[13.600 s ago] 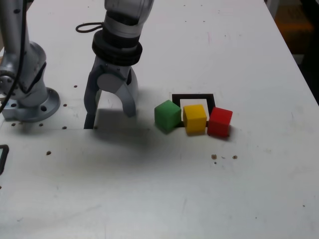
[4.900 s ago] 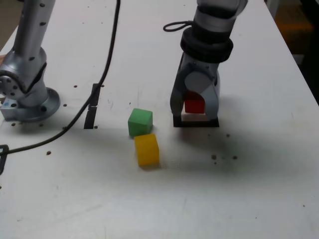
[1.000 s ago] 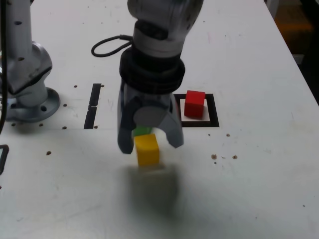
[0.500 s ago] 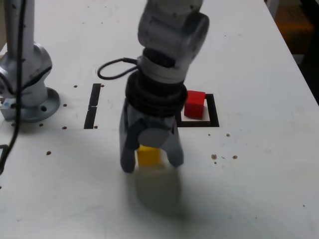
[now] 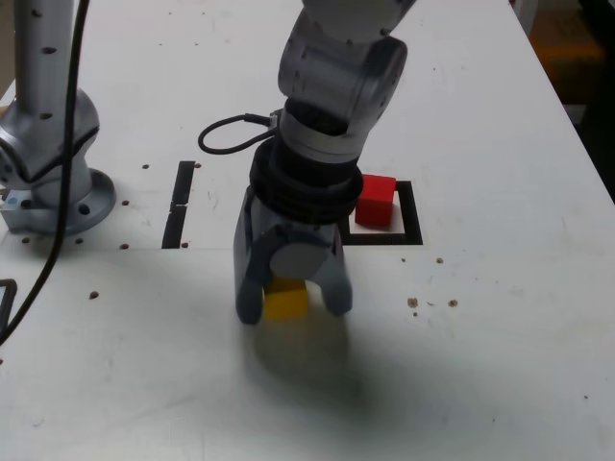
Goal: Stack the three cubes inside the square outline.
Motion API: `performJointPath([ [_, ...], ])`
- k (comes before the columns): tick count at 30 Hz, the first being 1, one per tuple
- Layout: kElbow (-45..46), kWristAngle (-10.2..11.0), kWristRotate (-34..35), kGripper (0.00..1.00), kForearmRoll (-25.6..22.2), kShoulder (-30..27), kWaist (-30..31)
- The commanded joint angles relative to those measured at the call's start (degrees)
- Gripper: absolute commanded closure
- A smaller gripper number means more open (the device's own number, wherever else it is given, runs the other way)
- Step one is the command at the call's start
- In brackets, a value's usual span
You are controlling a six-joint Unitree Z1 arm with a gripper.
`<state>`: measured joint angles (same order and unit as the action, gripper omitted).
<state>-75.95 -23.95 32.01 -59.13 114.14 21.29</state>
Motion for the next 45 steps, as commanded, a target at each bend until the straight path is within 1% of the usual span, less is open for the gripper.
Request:
performJointPath([
  [1, 0.73, -0.26, -0.58, 0.27, 0.52, 0.19, -0.47],
  [5, 1.75, -0.97, -1.8, 0.27, 1.38, 0.59, -0.87],
  [9, 2.94, -2.97, -3.98, 0.3, 3.04, 1.11, -0.99],
  [11, 3.59, -3.91, -5.14, 0.35, 4.18, 1.23, -0.99],
  [13, 4.09, -4.28, -5.89, 0.43, 5.29, 1.23, -0.99],
  [18, 4.97, -3.95, -6.92, 0.66, 8.22, 1.13, -0.99],
  [22, 5.05, -3.2, -7.13, 0.76, 9.43, 1.0, -0.99],
  [25, 4.98, -2.86, -7.13, 0.79, 9.53, 0.74, -0.99],
  [31, 4.95, -2.53, -6.68, 0.79, 8.48, -0.61, -0.95],
  [34, 4.93, -1.94, -5.77, 0.79, 7.77, -1.72, -0.73],
  [36, 4.68, -1.09, -4.76, 0.79, 6.97, -2.74, -0.46],
  [40, 2.85, 2.24, -1.64, 0.79, 3.28, -5.55, 0.08],
  [45, 0.36, 4.88, -0.78, 0.79, 0.49, -6.63, 0.13],
])
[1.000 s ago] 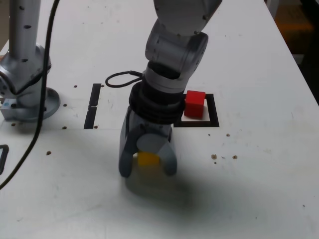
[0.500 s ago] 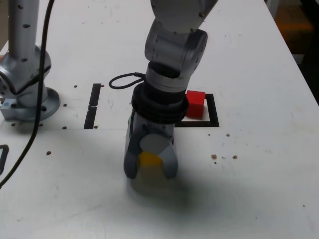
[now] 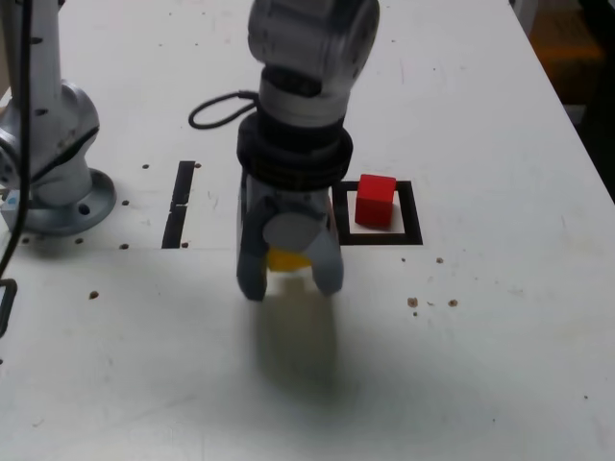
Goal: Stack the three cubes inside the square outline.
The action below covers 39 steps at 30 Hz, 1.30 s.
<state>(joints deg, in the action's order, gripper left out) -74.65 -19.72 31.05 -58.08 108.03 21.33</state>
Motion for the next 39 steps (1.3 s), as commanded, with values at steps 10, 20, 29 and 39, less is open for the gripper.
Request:
performJointPath([
  [10, -8.79, 8.3, -1.72, 0.79, -5.84, -0.25, -1.34],
  [20, -13.24, 10.28, -11.99, 0.79, -11.53, 0.64, -6.91],
  [29, -18.73, 11.9, -24.26, 0.79, -17.45, 2.85, -11.25],
  [39, -20.08, 10.41, -31.95, 0.79, -18.64, 5.17, -14.38],
])
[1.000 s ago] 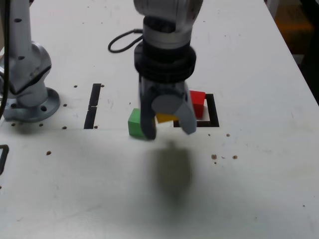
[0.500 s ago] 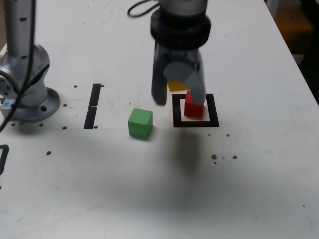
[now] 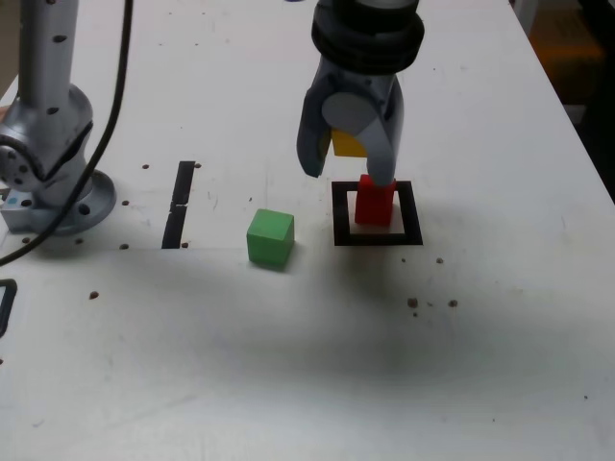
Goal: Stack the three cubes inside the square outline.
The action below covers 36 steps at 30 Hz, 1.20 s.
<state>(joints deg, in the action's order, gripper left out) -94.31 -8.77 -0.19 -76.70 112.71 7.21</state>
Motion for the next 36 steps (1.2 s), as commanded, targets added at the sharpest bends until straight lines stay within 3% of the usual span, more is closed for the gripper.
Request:
performJointPath([
  [1, -0.61, -0.85, -0.98, 0.79, 0.04, 0.84, -0.36],
  [13, -1.41, -4.05, -1.11, 0.79, 3.74, 5.67, -0.45],
  [36, 0.11, -2.68, -0.79, 0.77, 6.19, 7.19, -2.6],
])
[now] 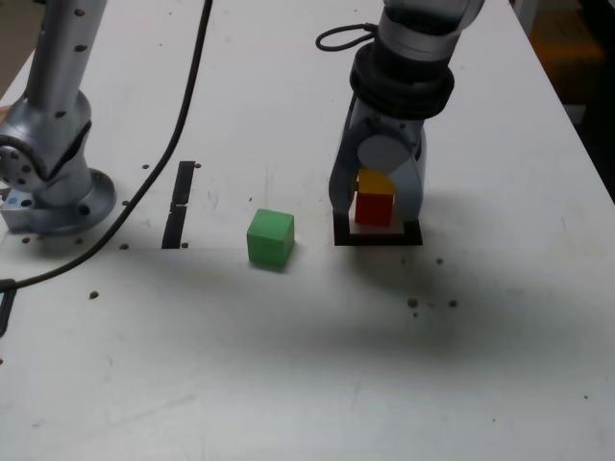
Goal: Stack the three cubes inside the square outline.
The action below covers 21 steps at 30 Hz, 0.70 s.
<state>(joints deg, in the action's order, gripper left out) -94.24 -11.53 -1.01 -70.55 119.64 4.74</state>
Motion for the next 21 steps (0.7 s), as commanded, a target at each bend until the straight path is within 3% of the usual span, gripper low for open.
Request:
performJointPath([
  [1, 0.07, 0.09, 0.02, 0.76, 0.05, 0.27, -0.13],
  [6, 0.33, 0.1, -0.07, 0.68, 0.08, 0.37, -0.15],
  [13, 0.55, 0.32, -0.28, 0.48, 0.14, 0.49, -0.17],
  [21, 0.58, 0.45, -0.4, 0.39, 0.46, 0.44, -0.17],
])
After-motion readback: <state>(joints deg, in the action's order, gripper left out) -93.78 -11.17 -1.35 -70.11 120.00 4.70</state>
